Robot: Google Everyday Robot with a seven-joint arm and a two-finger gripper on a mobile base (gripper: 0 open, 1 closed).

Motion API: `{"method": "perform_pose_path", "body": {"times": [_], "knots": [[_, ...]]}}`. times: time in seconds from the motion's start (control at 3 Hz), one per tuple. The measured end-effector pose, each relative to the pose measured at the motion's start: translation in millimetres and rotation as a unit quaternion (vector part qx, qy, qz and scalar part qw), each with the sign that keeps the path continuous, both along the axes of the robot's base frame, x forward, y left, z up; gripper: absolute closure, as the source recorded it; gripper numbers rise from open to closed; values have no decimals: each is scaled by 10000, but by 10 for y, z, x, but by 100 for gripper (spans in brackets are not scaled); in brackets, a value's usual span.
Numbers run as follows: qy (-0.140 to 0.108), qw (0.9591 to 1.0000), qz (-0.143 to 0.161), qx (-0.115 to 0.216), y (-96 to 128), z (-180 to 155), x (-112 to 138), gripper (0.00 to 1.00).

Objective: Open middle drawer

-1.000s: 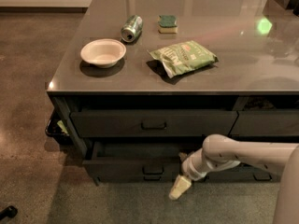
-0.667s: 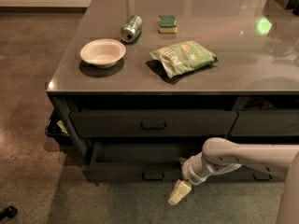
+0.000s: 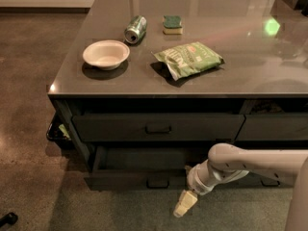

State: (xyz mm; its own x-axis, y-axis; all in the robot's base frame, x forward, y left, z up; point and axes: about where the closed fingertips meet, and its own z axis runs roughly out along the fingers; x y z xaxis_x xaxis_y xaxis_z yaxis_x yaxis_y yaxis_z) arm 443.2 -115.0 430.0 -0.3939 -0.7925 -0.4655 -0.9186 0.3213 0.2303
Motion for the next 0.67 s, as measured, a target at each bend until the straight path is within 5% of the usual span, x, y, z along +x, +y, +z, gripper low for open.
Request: {"method": "perform_pose_path", "body": {"times": [0.33, 0.67], "knots": [[1, 10000, 0, 0, 0, 61, -1, 0], [304, 9987, -390, 79, -40, 339, -395, 0]]}}
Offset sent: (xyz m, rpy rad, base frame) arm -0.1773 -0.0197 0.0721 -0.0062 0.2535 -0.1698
